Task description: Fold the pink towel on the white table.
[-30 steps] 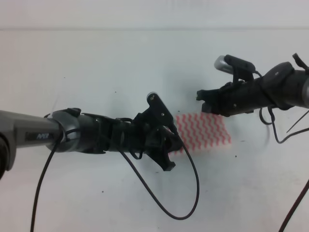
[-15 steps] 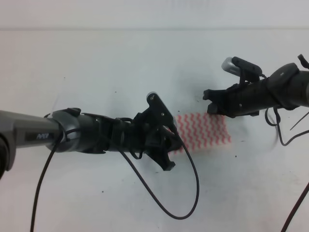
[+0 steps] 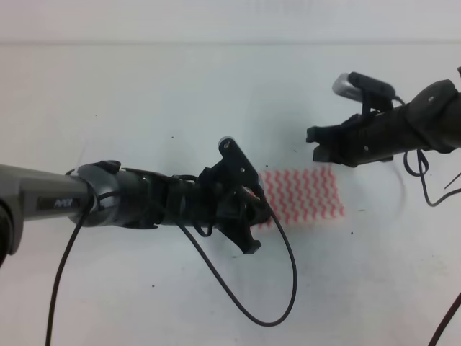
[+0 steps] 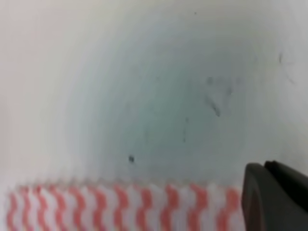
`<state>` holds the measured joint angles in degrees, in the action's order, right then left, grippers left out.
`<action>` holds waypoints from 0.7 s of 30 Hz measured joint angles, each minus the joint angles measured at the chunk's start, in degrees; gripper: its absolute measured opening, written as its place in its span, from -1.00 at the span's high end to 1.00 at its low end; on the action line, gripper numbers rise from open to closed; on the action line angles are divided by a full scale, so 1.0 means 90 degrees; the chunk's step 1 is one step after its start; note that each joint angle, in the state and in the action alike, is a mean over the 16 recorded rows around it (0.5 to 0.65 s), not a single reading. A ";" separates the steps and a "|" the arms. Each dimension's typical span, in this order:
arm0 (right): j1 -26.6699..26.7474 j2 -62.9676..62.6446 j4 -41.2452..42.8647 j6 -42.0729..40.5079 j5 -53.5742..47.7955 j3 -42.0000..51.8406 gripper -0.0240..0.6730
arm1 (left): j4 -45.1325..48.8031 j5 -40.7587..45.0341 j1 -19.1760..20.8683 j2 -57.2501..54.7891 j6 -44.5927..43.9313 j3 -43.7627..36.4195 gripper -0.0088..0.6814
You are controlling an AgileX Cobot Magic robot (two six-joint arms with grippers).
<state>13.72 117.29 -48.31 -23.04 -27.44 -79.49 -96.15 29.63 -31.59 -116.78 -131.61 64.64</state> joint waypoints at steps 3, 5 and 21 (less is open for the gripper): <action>-0.0012 -0.0032 0.0286 0.0215 -0.0056 0.0002 0.98 | -0.0004 -0.0002 0.0000 0.0006 0.0001 0.0000 0.72; -0.0028 -0.0041 0.0472 0.0362 -0.0098 0.0002 0.98 | -0.0004 -0.0006 0.0000 0.0006 0.0002 0.0000 0.72; -0.0279 0.0012 0.1197 0.0905 -0.0174 -0.0001 0.98 | -0.0007 -0.0005 0.0000 0.0013 -0.0001 -0.0001 0.72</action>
<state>11.21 117.40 -37.54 -14.90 -29.00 -79.50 -96.22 29.59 -31.58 -116.67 -131.62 64.63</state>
